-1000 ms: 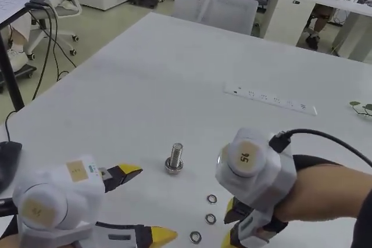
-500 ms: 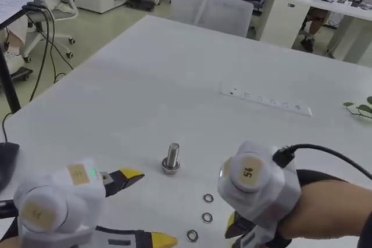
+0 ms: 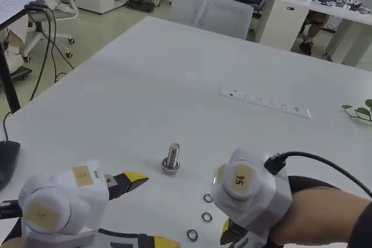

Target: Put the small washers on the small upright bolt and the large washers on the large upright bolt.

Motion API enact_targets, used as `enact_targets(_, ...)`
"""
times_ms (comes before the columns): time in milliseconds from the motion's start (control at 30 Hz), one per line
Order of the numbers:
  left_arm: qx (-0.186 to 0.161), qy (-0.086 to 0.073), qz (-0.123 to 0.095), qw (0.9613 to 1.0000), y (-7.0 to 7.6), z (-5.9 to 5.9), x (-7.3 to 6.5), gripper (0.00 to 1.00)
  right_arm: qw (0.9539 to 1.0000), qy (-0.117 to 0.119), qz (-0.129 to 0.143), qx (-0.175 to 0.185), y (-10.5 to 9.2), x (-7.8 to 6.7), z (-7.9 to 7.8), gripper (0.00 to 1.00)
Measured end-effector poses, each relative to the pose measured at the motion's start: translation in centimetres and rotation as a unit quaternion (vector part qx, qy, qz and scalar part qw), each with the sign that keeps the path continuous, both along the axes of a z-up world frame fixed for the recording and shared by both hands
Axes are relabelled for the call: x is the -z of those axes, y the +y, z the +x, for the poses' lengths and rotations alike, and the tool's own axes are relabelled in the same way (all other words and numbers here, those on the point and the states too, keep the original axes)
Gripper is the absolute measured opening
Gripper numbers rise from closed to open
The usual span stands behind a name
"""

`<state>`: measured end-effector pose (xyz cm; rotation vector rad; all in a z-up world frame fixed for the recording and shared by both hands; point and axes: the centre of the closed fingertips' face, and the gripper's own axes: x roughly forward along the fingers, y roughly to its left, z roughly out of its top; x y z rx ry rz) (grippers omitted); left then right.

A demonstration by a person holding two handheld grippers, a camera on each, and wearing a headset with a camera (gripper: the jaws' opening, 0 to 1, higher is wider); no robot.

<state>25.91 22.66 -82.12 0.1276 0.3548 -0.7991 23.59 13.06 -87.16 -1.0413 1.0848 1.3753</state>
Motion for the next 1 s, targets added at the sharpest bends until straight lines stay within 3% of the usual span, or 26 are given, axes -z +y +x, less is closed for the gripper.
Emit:
enact_targets(700,0.000,0.002,-0.004,1.0000,0.26,-0.69,0.15,0.71,0.9996,-0.017,-0.012,-0.017,0.35,0.62,-0.19,0.19)
enact_targets(1000,-0.001,0.003,-0.003,1.0000,0.31,-0.74,0.07,0.70,0.9987,-0.036,-0.019,-0.030,0.45,0.69,-0.16,0.17)
